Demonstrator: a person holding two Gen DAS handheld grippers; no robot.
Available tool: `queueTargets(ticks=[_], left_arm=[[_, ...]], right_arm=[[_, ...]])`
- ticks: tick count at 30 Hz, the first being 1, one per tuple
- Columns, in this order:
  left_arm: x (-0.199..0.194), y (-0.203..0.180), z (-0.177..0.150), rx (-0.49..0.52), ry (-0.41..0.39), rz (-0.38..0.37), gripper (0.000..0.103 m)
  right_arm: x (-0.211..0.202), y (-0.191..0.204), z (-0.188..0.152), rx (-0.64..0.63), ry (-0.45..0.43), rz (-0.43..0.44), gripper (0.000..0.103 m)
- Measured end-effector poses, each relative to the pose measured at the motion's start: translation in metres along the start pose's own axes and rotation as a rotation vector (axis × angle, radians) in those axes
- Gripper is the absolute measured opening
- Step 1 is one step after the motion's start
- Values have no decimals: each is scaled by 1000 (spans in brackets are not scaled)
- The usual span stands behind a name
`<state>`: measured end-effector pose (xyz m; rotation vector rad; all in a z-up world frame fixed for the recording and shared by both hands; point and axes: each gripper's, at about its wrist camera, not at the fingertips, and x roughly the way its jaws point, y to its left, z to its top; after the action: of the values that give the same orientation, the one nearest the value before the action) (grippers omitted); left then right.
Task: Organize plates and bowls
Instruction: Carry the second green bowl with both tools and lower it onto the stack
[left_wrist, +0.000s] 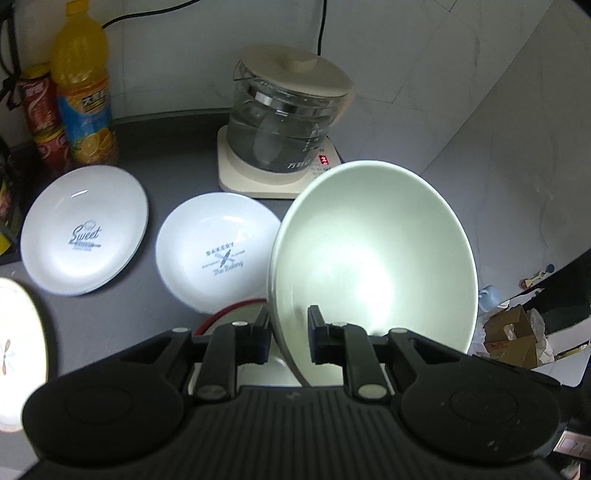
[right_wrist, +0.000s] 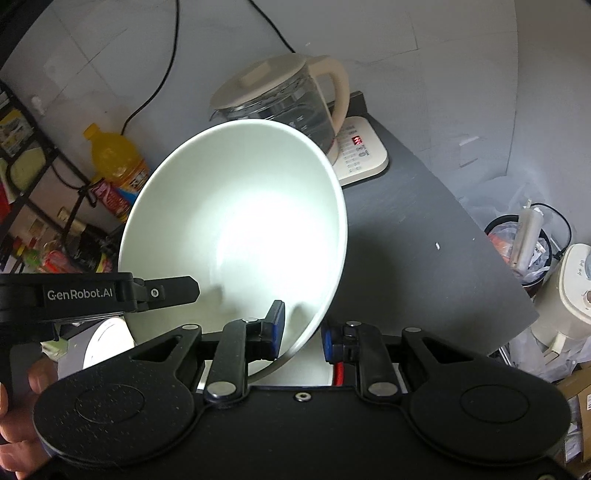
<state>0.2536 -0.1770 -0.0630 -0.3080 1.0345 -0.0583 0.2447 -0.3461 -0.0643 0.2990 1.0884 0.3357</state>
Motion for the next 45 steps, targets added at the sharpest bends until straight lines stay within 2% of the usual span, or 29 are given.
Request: queueTargets(ticks=[10,22,29,36,45], left_arm=[[-4,18,-24,-62,28,17,17],[12,41,-47,-119,97,30,17],[23,50,-50,-144,140,30,17],[29,53,-51,-145,162,71,20],[23,63,-47,-158,138,104,21]], right_arm=[[4,6,-26,-16,56,26,21],[21,12,-45,-23,136,20,21],[31,11,-53,-2,175,10,22],[41,6,-50,60,204,21,22],[49,1,-48,81,200,-6,21]])
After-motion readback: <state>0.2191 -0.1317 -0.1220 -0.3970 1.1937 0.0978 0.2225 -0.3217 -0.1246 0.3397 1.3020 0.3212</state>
